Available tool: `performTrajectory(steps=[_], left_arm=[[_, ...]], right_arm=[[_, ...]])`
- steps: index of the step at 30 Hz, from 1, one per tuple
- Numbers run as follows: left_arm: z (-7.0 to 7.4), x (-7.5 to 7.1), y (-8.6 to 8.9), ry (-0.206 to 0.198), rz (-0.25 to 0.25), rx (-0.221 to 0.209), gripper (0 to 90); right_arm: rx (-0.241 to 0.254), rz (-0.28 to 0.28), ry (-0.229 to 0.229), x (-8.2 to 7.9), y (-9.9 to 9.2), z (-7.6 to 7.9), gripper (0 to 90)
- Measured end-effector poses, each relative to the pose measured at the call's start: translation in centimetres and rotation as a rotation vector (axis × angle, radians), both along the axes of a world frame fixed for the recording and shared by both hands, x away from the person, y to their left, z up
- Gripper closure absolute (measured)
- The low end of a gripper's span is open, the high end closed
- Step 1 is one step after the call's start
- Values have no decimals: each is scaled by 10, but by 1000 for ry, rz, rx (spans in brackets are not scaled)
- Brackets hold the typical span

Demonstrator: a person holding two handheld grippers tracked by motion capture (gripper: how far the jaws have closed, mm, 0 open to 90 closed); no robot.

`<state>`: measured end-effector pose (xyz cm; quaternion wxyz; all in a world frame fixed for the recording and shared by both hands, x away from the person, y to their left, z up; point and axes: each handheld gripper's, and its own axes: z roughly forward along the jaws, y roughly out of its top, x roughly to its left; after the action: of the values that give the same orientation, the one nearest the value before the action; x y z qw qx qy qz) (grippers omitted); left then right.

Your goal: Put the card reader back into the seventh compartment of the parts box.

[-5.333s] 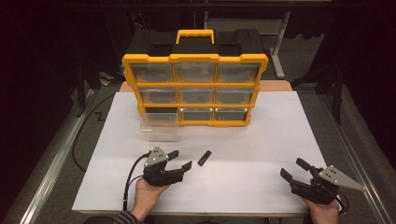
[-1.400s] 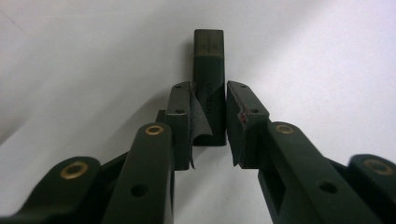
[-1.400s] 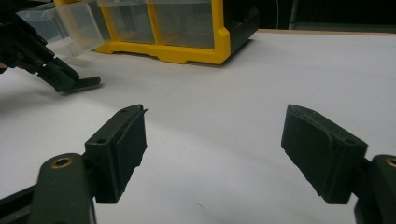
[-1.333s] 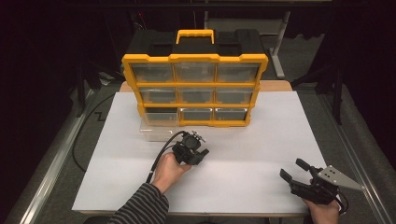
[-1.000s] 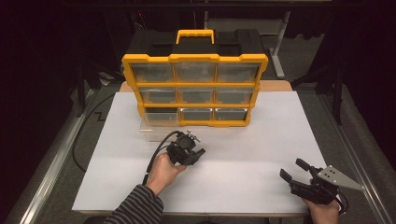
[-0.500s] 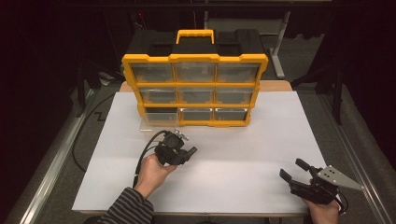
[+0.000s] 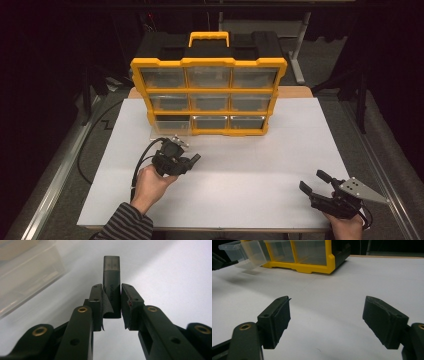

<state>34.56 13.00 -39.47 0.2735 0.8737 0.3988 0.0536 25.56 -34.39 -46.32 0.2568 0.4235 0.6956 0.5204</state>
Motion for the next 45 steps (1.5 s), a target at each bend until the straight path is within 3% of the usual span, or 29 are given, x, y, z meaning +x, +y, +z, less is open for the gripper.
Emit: performTrajectory(steps=[18, 29, 38, 42, 45], left_arm=[[20, 1, 19, -28, 37, -20, 724], [37, 13, 25, -44, 65, -19, 724], [42, 22, 29, -53, 104, -16, 724], [48, 25, 29, -62, 107, -33, 724], [52, 31, 29, -59, 114, -19, 725]], right_arm=[[1, 1, -1, 0, 0, 0, 229], [1, -1, 1, 0, 0, 0, 228], [1, -1, 3, 0, 0, 0, 229], [1, -2, 4, 1, 0, 0, 229], [2, -2, 4, 0, 0, 0, 229]])
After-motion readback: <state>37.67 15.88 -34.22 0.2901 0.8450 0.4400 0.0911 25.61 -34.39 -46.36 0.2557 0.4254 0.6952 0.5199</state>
